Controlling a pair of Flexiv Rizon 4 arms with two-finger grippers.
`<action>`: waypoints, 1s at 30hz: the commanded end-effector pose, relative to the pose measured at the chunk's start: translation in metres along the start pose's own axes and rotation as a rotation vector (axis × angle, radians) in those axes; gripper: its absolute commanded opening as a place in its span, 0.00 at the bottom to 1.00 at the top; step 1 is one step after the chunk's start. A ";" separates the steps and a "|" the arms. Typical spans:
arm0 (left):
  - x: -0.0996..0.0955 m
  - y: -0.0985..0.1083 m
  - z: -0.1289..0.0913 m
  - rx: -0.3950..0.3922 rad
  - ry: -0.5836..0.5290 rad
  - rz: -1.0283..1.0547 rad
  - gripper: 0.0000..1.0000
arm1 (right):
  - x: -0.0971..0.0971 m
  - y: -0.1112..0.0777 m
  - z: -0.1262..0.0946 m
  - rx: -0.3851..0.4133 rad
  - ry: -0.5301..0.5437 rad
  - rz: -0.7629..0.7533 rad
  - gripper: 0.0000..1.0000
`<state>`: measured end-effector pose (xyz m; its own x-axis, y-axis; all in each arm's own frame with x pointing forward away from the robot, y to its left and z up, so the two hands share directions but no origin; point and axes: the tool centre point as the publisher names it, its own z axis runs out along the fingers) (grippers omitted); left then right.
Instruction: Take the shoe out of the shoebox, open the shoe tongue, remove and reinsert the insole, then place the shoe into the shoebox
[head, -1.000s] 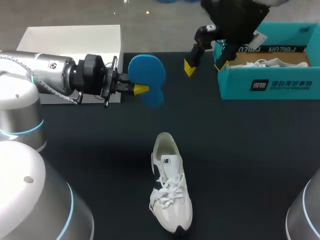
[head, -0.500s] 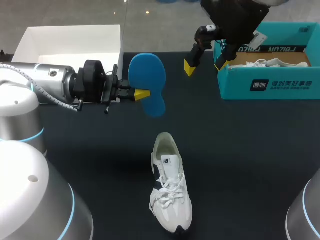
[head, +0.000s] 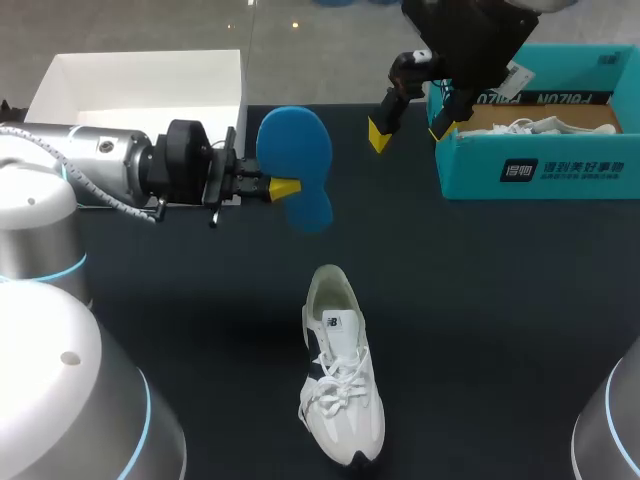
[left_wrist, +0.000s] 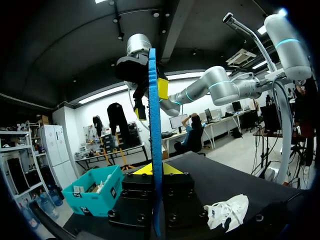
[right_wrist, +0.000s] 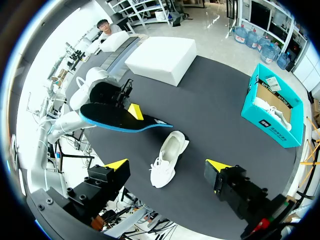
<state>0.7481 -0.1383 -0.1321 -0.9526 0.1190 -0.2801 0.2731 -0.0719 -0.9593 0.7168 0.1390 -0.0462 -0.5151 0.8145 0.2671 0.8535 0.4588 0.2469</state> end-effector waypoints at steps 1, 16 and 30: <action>-0.007 -0.011 0.001 0.139 -0.011 0.304 0.00 | 0.000 0.001 0.001 0.001 0.000 0.001 1.00; 0.005 -0.003 -0.020 0.027 0.120 0.773 0.00 | 0.000 0.001 0.001 0.001 0.000 0.001 1.00; 0.012 0.000 -0.019 -0.188 0.120 0.929 0.00 | 0.000 0.001 0.001 0.001 0.000 0.001 1.00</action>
<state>0.7510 -0.1185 -0.1440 -0.3421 0.1849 -0.9213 0.9241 -0.1116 -0.3655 0.7168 0.1389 -0.0461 -0.5151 0.8145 0.2670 0.8535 0.4588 0.2470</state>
